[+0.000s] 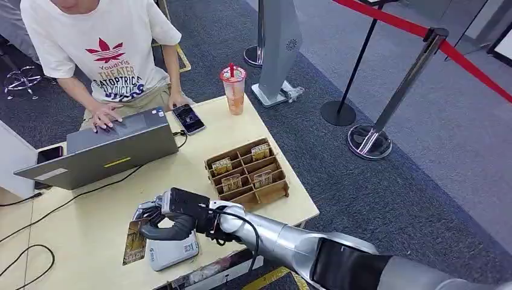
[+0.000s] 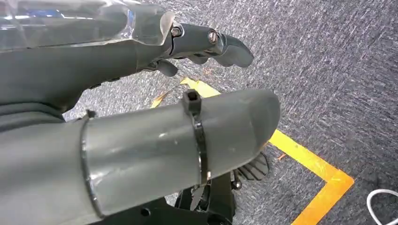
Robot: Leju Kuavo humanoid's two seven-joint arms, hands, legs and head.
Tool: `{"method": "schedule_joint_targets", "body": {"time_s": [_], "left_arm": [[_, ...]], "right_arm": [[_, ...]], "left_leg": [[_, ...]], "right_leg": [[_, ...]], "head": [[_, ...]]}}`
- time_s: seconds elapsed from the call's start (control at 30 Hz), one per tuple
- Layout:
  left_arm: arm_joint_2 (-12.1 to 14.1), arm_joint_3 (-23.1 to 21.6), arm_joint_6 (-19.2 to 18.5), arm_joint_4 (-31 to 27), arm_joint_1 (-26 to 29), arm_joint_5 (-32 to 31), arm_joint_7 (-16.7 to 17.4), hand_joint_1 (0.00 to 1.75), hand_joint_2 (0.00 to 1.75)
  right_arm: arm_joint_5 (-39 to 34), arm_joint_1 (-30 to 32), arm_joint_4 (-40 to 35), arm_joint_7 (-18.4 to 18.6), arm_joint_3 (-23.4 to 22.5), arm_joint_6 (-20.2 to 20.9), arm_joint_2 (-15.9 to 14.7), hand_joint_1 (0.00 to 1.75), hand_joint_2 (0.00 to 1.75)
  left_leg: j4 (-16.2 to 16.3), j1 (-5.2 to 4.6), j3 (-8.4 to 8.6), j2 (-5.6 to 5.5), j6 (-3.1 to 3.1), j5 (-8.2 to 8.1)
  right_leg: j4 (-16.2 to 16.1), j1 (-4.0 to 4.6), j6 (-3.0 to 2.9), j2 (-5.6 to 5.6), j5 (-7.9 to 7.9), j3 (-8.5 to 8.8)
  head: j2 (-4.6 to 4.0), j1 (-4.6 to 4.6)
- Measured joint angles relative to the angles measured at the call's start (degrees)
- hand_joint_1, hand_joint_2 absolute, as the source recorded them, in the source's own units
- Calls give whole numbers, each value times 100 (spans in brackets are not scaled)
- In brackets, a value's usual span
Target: Pass the card to the sensor for recognition and then transmit it.
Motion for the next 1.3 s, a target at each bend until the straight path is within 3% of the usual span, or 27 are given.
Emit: {"method": "schedule_joint_targets", "body": {"time_s": [0.4,1.03,1.3], "left_arm": [[2,0,-37,9,6,-87,15,0,0],[28,0,-55,57,61,-105,76,0,0],[37,0,-63,57,62,-118,79,0,0]], "right_arm": [[-151,-89,960,40,455,-255,28,175,175],[-337,-131,1129,-26,210,-732,-105,175,175],[-151,-130,1214,-35,125,-616,-171,175,175]], "left_leg": [[0,-1,0,-2,0,0],[0,-1,1,0,0,0],[0,-1,1,0,0,0]], "right_leg": [[0,0,0,-2,0,0],[0,0,0,0,0,0],[-1,0,0,0,0,0]], "head": [[0,0],[0,0],[0,0]]}}
